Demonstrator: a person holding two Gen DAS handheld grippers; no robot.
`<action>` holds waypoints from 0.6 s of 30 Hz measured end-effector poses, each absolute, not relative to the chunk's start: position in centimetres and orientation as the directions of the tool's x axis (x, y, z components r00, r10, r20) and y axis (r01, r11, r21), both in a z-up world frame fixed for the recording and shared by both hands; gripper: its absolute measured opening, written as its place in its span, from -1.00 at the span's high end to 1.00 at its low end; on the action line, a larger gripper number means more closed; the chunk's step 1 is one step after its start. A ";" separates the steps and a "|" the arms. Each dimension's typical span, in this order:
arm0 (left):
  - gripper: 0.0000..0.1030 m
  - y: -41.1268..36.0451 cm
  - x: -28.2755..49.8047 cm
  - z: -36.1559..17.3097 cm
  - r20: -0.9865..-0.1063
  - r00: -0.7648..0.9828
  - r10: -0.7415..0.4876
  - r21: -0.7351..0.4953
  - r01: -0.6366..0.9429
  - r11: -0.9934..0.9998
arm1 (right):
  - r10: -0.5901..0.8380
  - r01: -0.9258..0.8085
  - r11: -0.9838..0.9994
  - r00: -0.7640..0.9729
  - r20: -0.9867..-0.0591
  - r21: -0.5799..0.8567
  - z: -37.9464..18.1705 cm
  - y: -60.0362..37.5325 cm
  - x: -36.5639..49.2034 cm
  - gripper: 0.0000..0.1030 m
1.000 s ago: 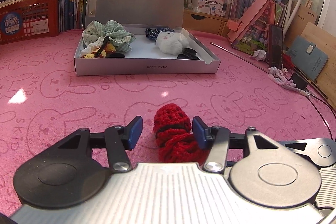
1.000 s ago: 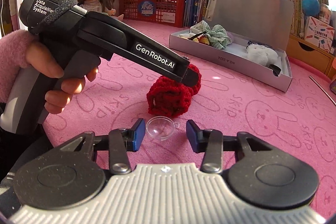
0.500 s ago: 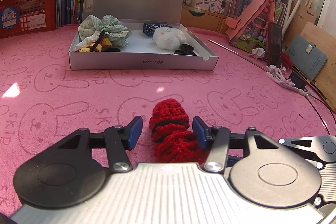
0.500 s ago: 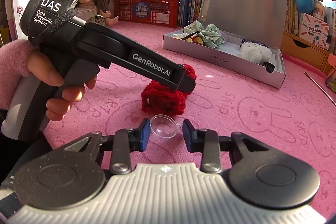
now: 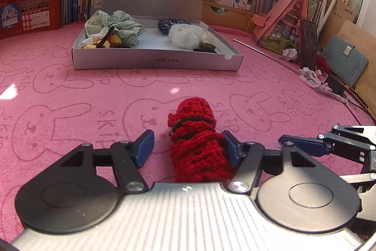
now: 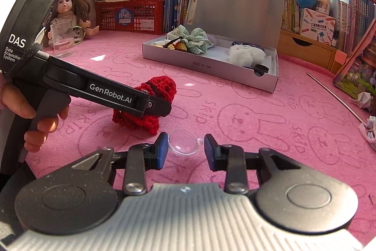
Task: Organize objects
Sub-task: 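Carry red crochet toy and clear cup over the white box with both tools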
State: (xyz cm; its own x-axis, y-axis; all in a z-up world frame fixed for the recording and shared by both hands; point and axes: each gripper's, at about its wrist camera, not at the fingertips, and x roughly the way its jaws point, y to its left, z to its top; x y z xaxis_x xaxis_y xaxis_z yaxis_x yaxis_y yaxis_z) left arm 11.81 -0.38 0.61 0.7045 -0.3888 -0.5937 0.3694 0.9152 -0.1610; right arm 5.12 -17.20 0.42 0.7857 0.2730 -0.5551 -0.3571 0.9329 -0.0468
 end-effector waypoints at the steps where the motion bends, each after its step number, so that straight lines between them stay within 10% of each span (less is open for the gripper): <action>1: -0.32 -0.5 11.7 0.6 -0.592 0.710 -0.382 -0.154 0.365 0.918 | 0.263 -0.345 0.937 0.788 -0.556 -0.045 0.4 -17.5 5.2 0.24; 6: 0.02 -0.6 11.5 1.2 -0.579 0.715 -0.390 -0.176 0.358 0.917 | 0.237 -0.308 0.951 0.799 -0.553 -0.037 0.5 -18.6 5.7 0.24; 18: 0.17 -0.5 12.9 3.7 -0.540 0.756 -0.370 -0.156 0.341 0.927 | 0.178 -0.239 0.970 0.828 -0.532 -0.048 2.1 -18.6 8.9 0.25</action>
State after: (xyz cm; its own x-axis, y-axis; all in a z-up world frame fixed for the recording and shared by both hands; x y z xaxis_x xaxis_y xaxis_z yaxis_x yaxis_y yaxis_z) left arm 12.87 -0.50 3.73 0.7563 -0.3696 -0.5398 0.3414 0.9268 -0.1562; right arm 8.91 -18.59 2.07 0.8281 0.1776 -0.5317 -0.2390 0.9698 -0.0482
